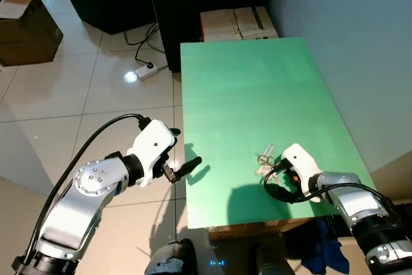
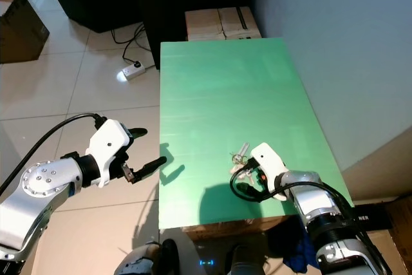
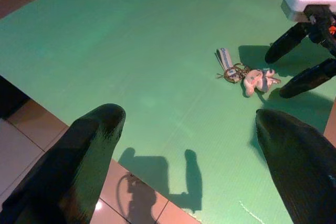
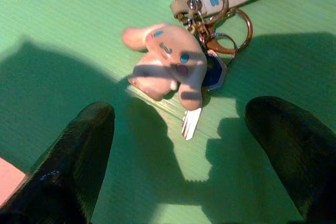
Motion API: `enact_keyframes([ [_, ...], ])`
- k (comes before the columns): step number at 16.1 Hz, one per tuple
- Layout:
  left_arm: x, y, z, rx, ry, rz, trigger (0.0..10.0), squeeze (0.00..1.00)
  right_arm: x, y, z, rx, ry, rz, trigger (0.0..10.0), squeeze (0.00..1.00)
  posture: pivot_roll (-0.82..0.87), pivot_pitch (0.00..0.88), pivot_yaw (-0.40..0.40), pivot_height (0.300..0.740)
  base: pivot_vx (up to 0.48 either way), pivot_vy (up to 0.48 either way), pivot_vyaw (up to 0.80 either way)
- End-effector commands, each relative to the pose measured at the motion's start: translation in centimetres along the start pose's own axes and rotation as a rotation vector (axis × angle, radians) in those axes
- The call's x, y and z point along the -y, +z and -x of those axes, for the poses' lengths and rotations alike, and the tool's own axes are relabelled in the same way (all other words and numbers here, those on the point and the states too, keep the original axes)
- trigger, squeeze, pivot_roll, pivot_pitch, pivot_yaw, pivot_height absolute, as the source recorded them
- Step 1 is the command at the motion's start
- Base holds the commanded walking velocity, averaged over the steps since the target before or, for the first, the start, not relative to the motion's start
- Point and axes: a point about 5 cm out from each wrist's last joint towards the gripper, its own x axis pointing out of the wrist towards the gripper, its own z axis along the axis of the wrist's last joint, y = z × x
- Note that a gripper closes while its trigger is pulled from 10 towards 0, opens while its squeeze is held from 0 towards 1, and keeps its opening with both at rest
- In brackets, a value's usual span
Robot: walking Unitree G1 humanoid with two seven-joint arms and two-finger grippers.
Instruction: Hang keys on a hook
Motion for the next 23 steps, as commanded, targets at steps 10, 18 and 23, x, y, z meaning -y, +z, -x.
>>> enact_keyframes([
  [10,0.1,-0.5,0.1,-0.010,-0.014,-0.006,10.0,0.00,0.6,0.4,-1.6,-0.017,-0.146,0.119,10.0,0.00,-0.07,0.204,0.070,0.740,0.000,0.000,0.00],
  [18,0.0,-1.1,0.5,-0.022,-0.014,-0.008,10.0,0.00,0.4,-0.4,-2.2,-0.040,-0.132,0.079,0.0,0.00,-0.06,0.198,0.070,0.740,0.000,0.000,0.00],
  [23,0.1,-0.8,0.5,-0.022,-0.015,-0.021,10.0,0.00,0.4,-0.6,-2.3,-0.026,-0.128,0.045,0.0,0.00,-0.06,0.203,0.076,0.740,0.000,0.000,0.00],
])
